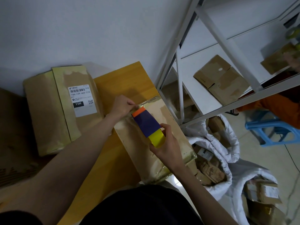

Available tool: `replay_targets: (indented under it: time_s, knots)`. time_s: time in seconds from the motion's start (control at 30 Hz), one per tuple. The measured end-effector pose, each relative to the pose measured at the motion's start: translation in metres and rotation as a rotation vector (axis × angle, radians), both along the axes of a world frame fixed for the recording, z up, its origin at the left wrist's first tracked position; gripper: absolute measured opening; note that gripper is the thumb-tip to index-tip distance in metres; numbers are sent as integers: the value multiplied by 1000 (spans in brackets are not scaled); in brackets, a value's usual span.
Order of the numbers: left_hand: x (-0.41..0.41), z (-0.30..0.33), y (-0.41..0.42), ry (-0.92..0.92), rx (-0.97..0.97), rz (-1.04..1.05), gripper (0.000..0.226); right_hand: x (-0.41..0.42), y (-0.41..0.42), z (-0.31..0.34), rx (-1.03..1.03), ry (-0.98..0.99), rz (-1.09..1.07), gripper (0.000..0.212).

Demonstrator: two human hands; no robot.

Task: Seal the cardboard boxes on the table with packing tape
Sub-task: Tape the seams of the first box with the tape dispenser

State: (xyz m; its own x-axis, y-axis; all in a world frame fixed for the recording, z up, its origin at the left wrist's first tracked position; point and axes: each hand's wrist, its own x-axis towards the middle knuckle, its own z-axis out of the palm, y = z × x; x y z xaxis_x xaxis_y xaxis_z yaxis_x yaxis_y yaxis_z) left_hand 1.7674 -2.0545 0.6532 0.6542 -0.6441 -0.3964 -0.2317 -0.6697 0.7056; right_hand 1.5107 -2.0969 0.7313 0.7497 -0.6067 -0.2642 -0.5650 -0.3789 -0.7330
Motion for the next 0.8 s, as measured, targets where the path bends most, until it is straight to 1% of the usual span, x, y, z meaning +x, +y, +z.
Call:
replay_targets:
  time_s: [0.17,0.27,0.33,0.43,0.63,0.7,0.73,0.8]
  knots:
    - [-3,1,0,29,-1,42,27,-7,-8,10,37,1,14,75]
    - [-4,3,1,33,4,38,21,-14,-6,16,63,15,34,78]
    - [-6,2,2,31,-19,51,18,-22,-3,21,78,14,25,78]
    - [-9,2,4,18,-64,71,20,-43,-3,34,59,17,-10,76]
    - [-15,3,4,-15,-79,46,20,-83,2,50,65,-4,-49,74]
    - [-18,7,4,-45,-64,29,20,-80,6,50,72,-35,-63,70]
    - [-20,9,3,-89,-41,1,21,-77,8,50,70,-48,-67,69]
    - [-27,14,5,-244,20,-91,28,-72,11,50,56,-69,-61,68]
